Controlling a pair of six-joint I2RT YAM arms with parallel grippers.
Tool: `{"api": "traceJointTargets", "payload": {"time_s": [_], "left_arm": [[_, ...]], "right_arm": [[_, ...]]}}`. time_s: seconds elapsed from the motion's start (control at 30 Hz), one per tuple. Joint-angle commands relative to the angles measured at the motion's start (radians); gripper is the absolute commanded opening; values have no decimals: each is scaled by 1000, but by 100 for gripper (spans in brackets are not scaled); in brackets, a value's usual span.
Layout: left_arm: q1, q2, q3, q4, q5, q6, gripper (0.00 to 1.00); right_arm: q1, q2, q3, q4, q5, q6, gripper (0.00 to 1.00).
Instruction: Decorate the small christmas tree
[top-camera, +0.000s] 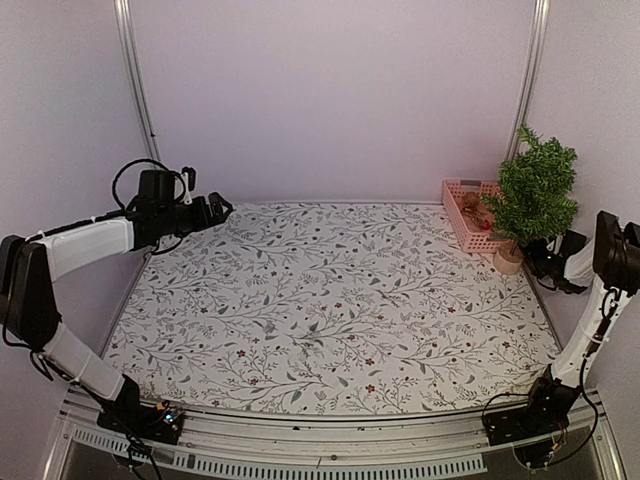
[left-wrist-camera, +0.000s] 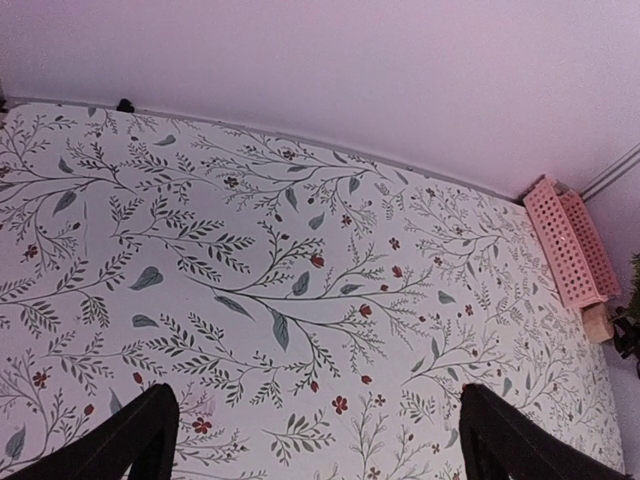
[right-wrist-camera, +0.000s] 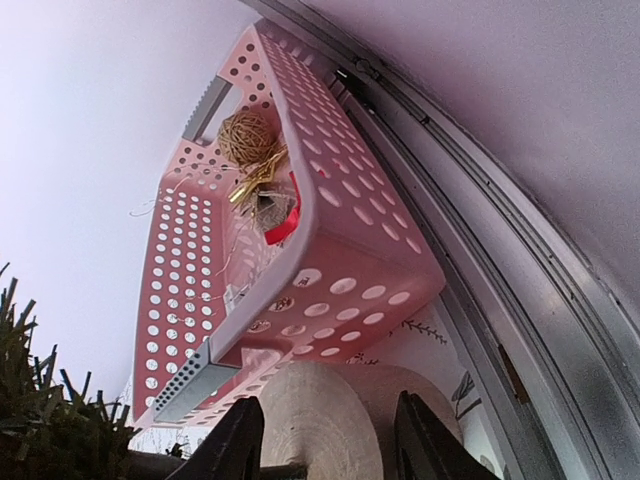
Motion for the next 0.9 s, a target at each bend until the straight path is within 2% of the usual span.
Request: {"api": "traceJointTargets", "payload": {"time_s": [0.0, 0.33, 0.87], "left_arm": [[-5, 24, 28, 20, 11, 9, 99], [-5, 27, 31, 12, -1, 20, 99], [-5, 3, 8, 12, -1, 28, 99]], "right_arm": [[-22, 68, 59, 17, 31, 27, 46], [2, 113, 96, -19, -82, 10, 34], [55, 53, 51, -130, -208, -63, 32]]}}
